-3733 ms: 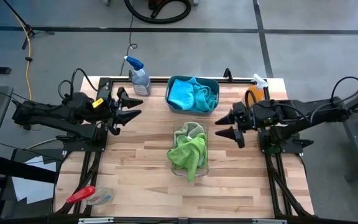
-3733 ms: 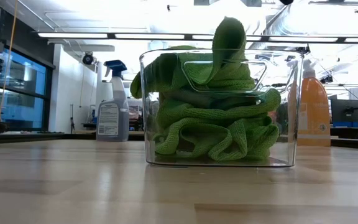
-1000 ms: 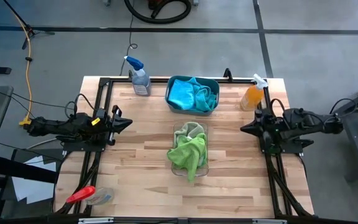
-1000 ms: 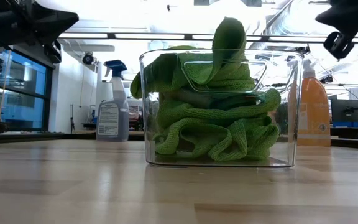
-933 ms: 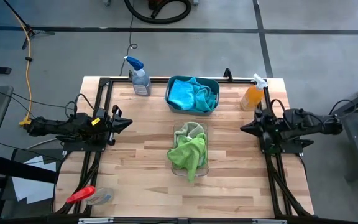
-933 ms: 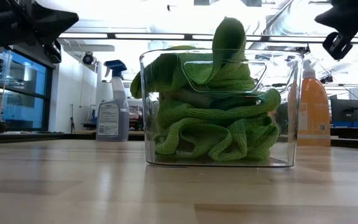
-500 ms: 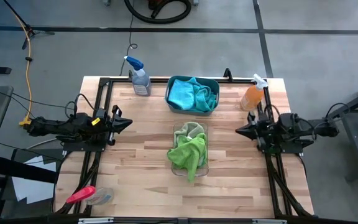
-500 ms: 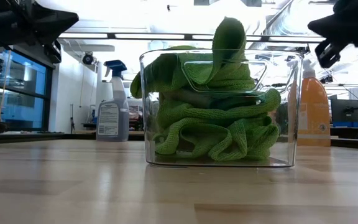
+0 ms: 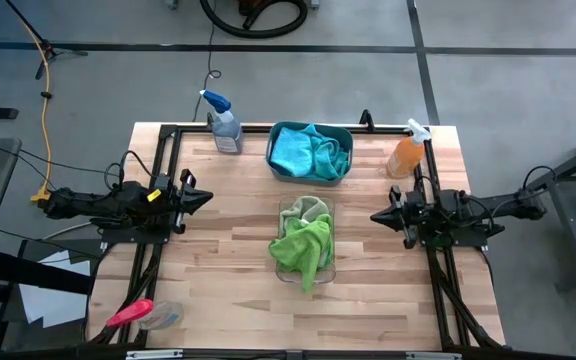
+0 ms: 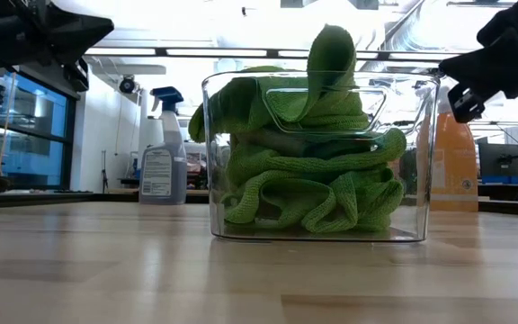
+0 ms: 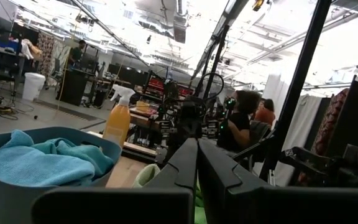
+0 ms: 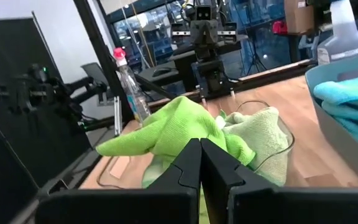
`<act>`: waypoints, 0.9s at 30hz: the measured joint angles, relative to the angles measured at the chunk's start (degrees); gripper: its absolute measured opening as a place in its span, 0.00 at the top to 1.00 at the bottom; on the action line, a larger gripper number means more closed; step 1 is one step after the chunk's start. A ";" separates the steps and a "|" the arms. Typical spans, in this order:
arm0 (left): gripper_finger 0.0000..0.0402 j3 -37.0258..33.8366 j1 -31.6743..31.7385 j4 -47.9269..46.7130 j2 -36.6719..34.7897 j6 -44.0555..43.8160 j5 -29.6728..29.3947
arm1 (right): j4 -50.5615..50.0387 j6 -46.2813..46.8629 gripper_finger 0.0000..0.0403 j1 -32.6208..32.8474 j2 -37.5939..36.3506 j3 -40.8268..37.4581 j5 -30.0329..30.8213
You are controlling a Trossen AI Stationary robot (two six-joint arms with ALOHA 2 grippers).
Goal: Sort microfiber towel by color & place in baskets
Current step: Return to Home Position
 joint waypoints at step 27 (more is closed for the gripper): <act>1.00 0.00 -0.01 0.00 0.00 -0.02 0.00 | -0.22 7.68 1.00 0.00 2.03 0.00 -0.33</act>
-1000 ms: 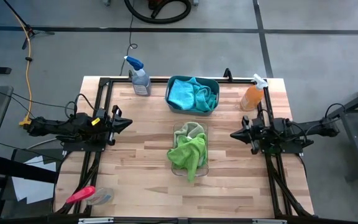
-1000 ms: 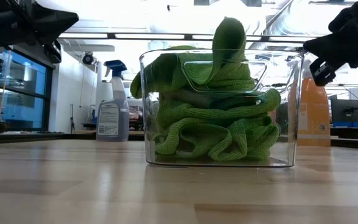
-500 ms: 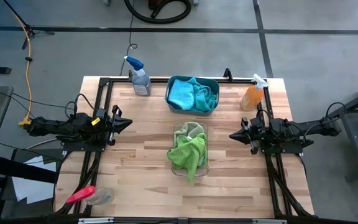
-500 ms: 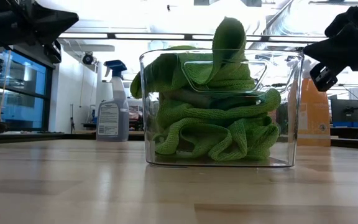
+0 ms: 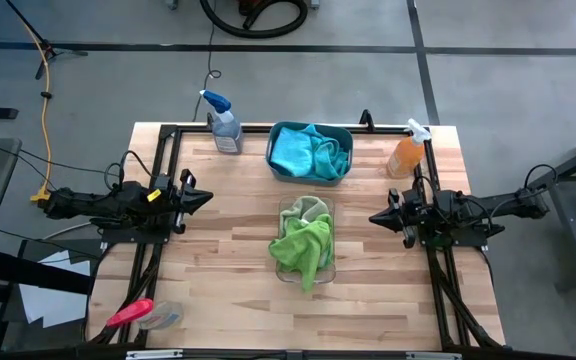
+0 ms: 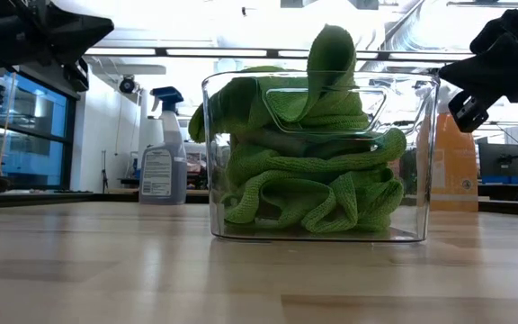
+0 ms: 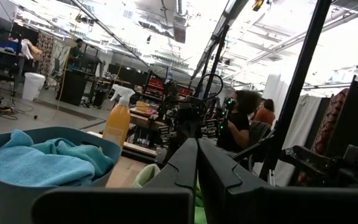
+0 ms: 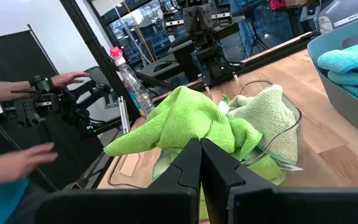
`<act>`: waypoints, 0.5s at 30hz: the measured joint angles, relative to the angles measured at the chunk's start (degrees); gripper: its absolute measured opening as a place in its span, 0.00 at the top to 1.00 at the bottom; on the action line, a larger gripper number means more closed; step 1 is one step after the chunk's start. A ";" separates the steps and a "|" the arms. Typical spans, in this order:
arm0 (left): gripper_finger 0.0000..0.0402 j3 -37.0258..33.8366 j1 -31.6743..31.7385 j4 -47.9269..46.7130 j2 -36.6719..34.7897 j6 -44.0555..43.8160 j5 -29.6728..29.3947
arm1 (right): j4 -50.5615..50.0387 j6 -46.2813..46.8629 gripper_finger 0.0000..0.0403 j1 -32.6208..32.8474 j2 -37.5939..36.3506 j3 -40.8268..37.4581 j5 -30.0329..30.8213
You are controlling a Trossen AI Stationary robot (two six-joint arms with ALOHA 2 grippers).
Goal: Sort microfiber towel by color & place in baskets
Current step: Return to Home Position
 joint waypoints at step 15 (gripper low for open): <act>1.00 0.02 0.08 -14.12 -0.04 11.46 0.98 | 0.02 0.02 1.00 0.00 0.00 -0.02 0.12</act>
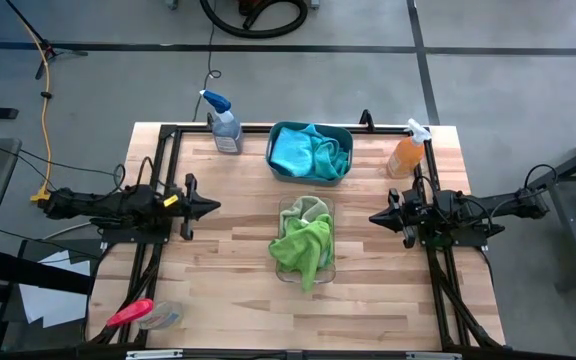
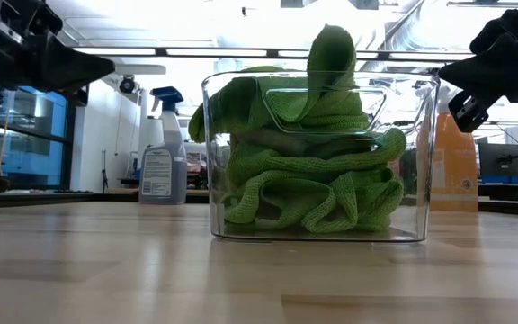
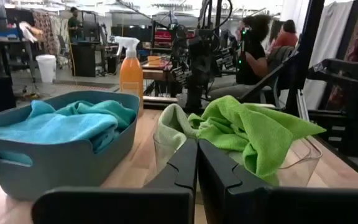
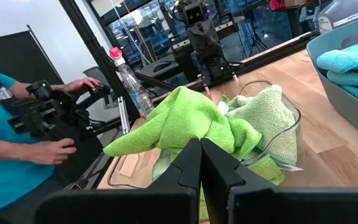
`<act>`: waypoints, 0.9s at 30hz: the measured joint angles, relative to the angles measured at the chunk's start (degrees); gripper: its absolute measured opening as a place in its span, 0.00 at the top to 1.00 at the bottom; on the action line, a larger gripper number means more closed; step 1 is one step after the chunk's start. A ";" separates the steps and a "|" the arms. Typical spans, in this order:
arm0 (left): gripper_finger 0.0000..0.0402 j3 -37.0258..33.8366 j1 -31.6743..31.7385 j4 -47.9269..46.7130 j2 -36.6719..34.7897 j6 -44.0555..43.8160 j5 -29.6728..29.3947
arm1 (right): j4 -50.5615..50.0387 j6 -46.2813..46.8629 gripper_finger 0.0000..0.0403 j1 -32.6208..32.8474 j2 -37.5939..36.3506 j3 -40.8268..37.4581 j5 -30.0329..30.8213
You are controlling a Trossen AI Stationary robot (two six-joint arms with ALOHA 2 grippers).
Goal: Sort microfiber towel by color & place in baskets
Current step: Return to Home Position
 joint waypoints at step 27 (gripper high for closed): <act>1.00 0.00 0.39 -0.08 0.04 -3.00 1.88 | 0.00 -0.01 1.00 0.00 0.00 -0.02 -0.15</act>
